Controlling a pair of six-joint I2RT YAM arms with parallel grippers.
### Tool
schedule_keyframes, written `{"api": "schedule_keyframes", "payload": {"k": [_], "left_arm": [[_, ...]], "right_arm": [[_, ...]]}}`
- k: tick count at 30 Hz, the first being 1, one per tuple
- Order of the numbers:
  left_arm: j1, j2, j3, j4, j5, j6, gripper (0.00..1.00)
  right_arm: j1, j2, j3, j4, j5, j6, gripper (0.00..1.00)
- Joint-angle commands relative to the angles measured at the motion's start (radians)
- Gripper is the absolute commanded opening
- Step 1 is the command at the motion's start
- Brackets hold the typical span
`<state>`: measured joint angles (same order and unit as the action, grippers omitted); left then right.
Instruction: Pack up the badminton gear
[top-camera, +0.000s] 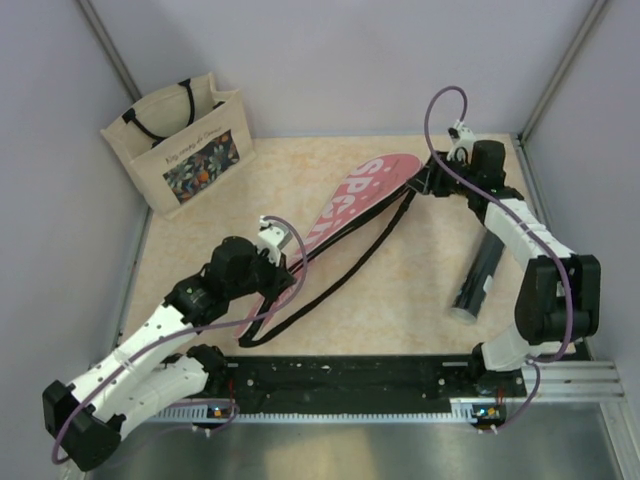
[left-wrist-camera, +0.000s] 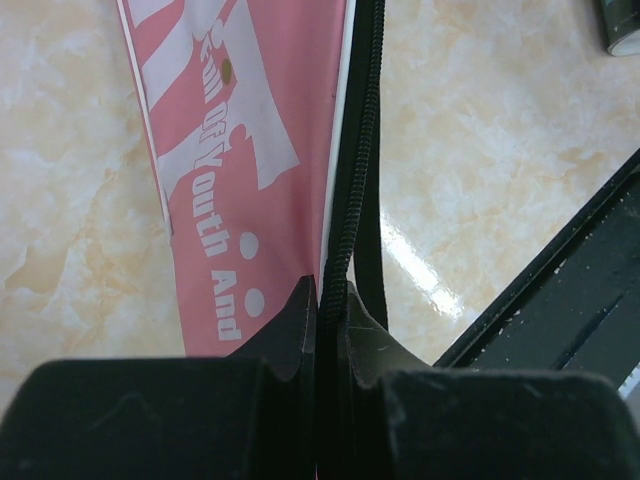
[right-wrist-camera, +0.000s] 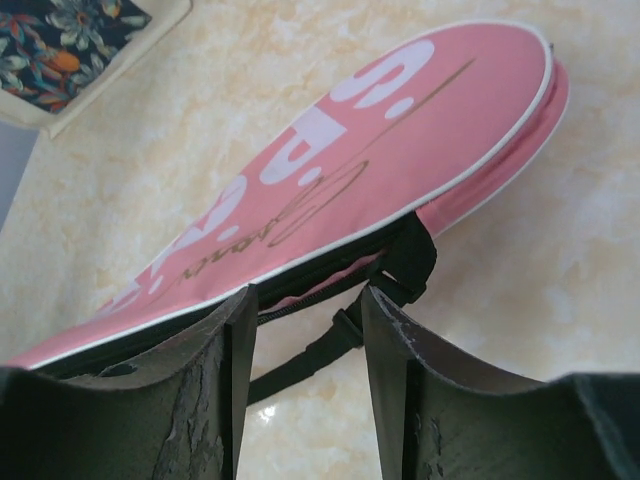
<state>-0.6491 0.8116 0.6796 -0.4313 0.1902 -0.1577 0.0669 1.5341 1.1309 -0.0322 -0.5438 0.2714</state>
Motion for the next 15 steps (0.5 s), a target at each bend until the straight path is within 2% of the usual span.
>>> {"api": "schedule_keyframes", "payload": {"k": [1,5,9,15], "left_arm": [[0.005,-0.049,0.063,0.031,0.04,-0.013,0.0],[0.011,-0.038,0.055,0.026,0.022,-0.02,0.0],[0.017,-0.038,0.034,0.04,0.011,-0.043,0.0],[0.026,-0.035,0.029,0.065,0.023,-0.08,0.0]], "right_arm": [[-0.01,0.027,-0.011,-0.009,-0.099,-0.009,0.48],[-0.01,0.0,-0.141,0.118,-0.084,0.1,0.58],[-0.009,-0.032,-0.259,0.237,-0.071,0.173,0.59],[-0.007,0.033,-0.376,0.477,-0.182,0.293,0.58]]}}
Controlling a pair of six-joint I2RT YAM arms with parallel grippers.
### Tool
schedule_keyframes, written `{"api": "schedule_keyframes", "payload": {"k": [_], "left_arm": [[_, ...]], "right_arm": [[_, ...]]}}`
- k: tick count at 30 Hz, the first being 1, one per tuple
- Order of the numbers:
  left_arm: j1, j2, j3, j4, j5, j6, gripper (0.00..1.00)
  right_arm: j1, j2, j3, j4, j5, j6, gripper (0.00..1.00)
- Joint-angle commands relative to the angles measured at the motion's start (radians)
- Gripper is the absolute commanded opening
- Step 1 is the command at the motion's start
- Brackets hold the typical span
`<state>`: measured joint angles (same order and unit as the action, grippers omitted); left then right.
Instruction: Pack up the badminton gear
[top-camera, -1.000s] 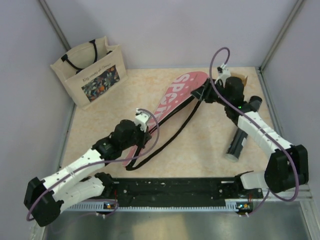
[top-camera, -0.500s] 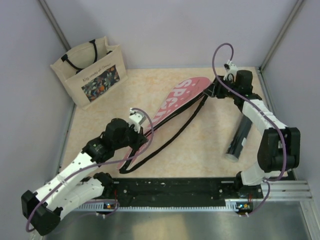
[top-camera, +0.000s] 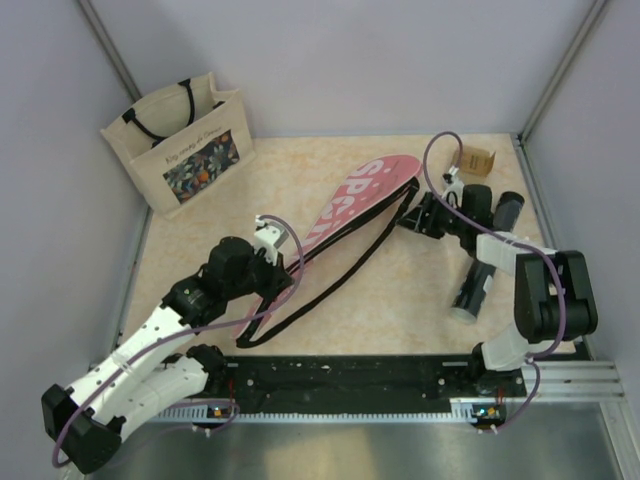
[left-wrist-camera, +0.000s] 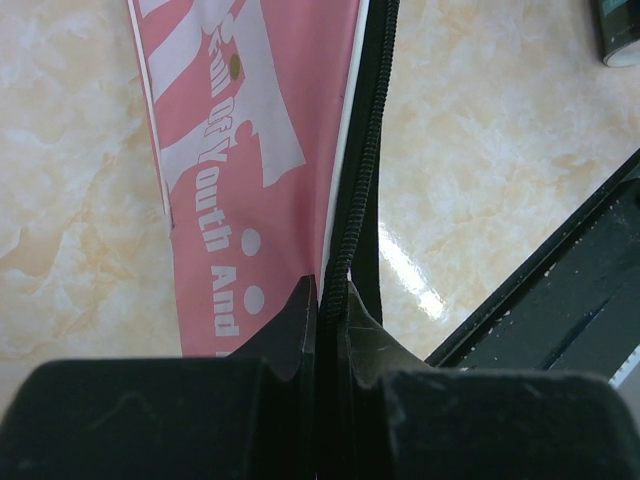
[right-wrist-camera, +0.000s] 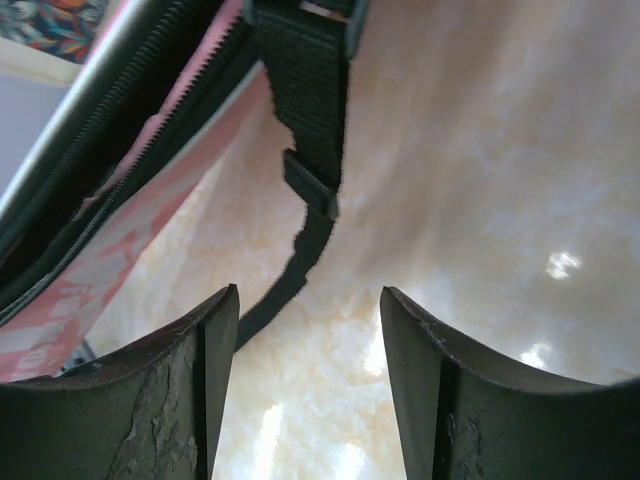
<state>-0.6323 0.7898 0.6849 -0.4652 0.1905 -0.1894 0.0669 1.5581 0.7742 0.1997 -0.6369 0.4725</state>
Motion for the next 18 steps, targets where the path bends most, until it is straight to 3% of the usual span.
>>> {"api": "schedule_keyframes", "payload": {"k": [1,6,10,16,18], "left_arm": [[0.009,-0.011,0.025,0.099,0.026,-0.051,0.0],[0.014,-0.001,0.015,0.114,0.03,-0.07,0.0],[0.019,0.003,0.004,0.137,0.049,-0.091,0.0],[0.023,0.022,-0.019,0.145,0.037,-0.082,0.0],[0.028,0.032,-0.033,0.145,0.03,-0.071,0.0]], "right_arm": [[-0.009,0.022,-0.038,0.295,-0.107,0.121,0.58],[0.005,0.066,-0.102,0.581,-0.187,0.283,0.56],[0.025,0.091,-0.116,0.704,-0.207,0.365,0.55],[0.031,0.004,-0.121,0.77,-0.222,0.483,0.26],[0.043,-0.055,-0.098,0.715,-0.17,0.488,0.23]]}}
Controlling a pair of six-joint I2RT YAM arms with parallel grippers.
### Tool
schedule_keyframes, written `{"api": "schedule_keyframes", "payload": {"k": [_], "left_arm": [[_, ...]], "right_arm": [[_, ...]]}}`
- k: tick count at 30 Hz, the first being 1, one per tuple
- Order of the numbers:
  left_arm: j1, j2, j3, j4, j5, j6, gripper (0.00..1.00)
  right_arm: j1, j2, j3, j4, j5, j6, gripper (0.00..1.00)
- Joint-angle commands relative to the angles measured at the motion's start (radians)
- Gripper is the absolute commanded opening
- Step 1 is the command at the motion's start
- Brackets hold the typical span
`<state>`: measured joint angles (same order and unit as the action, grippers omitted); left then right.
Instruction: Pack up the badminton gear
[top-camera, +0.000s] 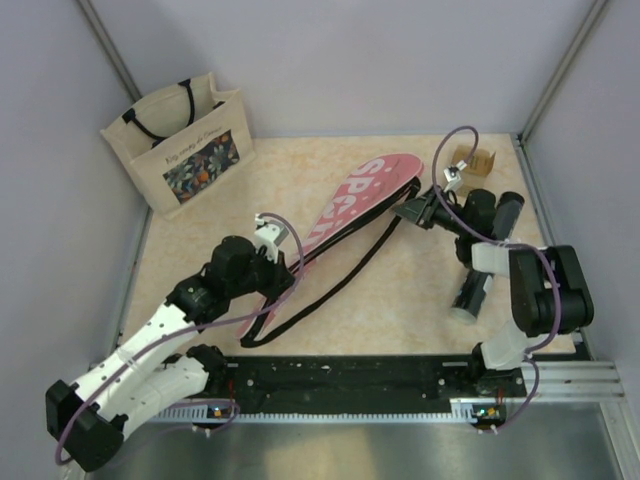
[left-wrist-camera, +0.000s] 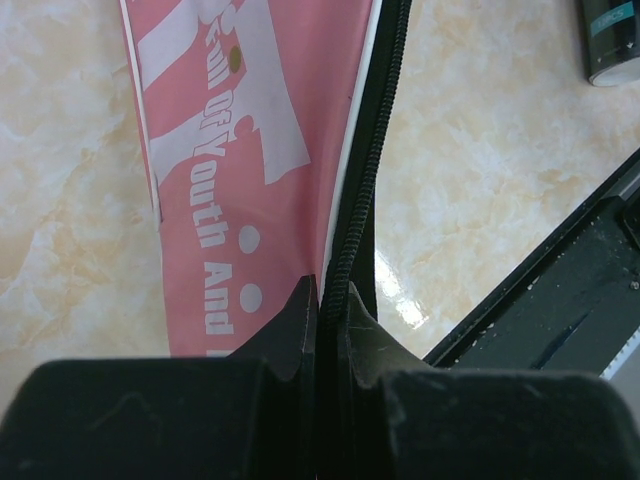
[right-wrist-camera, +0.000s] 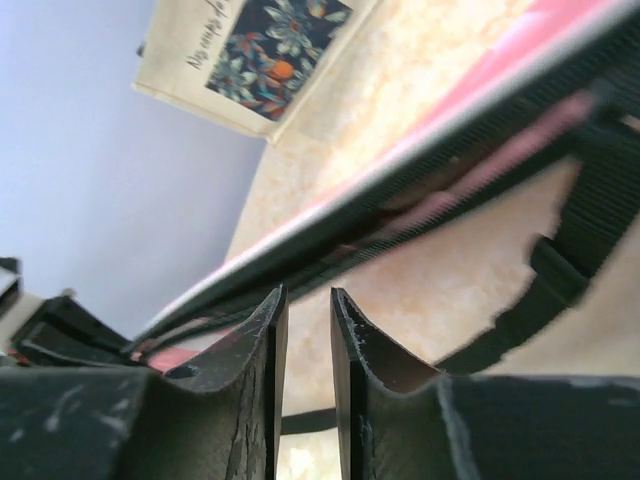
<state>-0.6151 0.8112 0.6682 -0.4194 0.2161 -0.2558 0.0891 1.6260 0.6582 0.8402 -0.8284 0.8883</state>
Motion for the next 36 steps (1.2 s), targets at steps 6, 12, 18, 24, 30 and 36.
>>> {"api": "schedule_keyframes", "payload": {"k": [6,12,18,24,30,36], "left_arm": [[0.012,0.016,-0.051,0.136,0.025,-0.008,0.0],[0.015,-0.013,-0.038,0.113,0.002,-0.054,0.0],[0.031,-0.035,0.047,0.041,-0.049,-0.12,0.0],[0.038,-0.043,0.108,0.014,-0.087,-0.18,0.0],[0.04,-0.079,0.117,0.021,-0.098,-0.212,0.0],[0.04,-0.104,0.102,0.062,-0.08,-0.234,0.0]], "right_arm": [[0.155,-0.135,0.153,-0.043,0.146,0.014,0.18],[0.155,-0.221,0.153,-0.298,0.306,-0.171,0.44],[0.138,-0.345,0.061,-0.443,0.385,-0.342,0.57],[0.112,-0.367,-0.11,-0.296,0.387,-0.272,0.63],[0.113,-0.286,-0.183,-0.11,0.37,-0.255,0.65],[0.124,-0.074,-0.207,0.292,0.27,-0.05,0.65]]}}
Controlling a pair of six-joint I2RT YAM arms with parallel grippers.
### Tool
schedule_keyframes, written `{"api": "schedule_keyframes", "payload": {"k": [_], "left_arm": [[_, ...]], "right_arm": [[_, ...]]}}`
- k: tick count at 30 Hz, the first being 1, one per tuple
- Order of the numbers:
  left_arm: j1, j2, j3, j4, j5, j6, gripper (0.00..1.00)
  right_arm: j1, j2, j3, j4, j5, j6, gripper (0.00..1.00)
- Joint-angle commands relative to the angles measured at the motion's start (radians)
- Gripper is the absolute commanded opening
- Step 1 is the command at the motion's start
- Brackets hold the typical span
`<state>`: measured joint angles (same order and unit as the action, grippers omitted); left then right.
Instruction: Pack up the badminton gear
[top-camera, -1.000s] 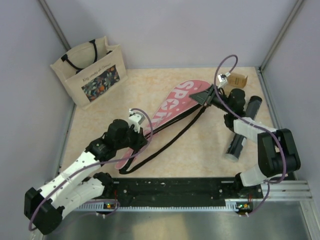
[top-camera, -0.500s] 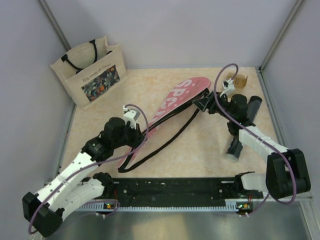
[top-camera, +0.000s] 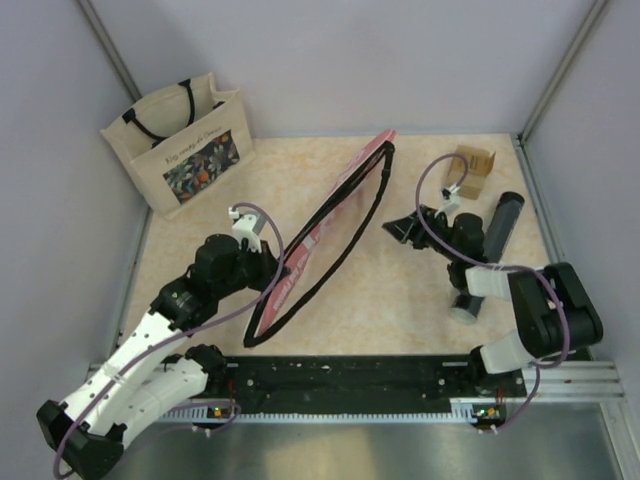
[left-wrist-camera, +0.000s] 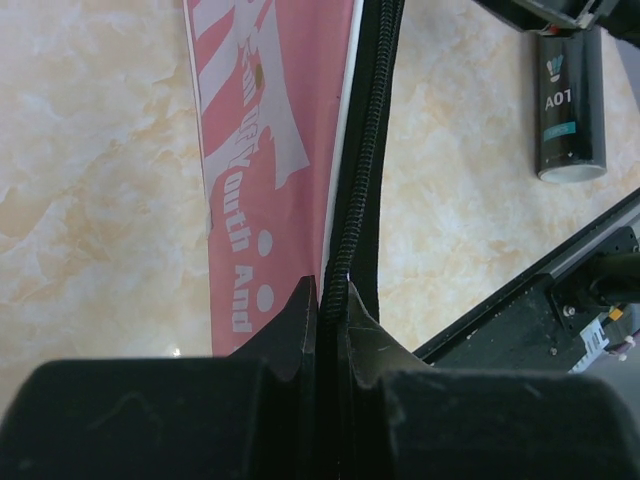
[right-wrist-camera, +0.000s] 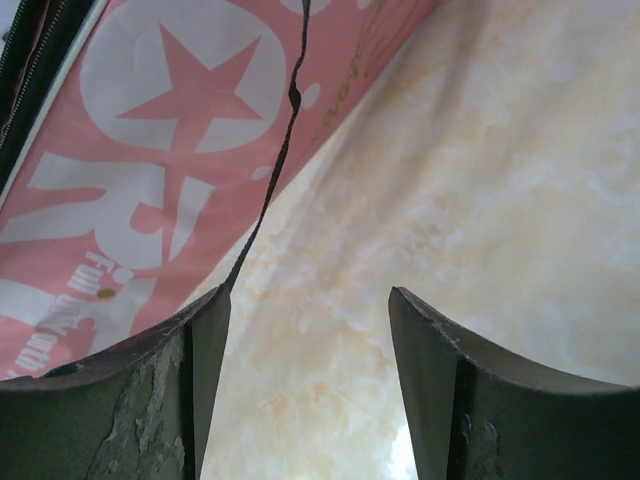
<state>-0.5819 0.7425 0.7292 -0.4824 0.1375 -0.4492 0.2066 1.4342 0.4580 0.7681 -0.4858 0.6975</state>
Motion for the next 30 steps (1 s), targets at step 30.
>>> {"api": "schedule_keyframes", "payload": {"k": [30], "left_arm": [[0.007,0.003,-0.016,0.176,0.024,-0.026,0.0]], "right_arm": [[0.231,0.434,0.208,0.953,-0.039,0.502,0.65]]}}
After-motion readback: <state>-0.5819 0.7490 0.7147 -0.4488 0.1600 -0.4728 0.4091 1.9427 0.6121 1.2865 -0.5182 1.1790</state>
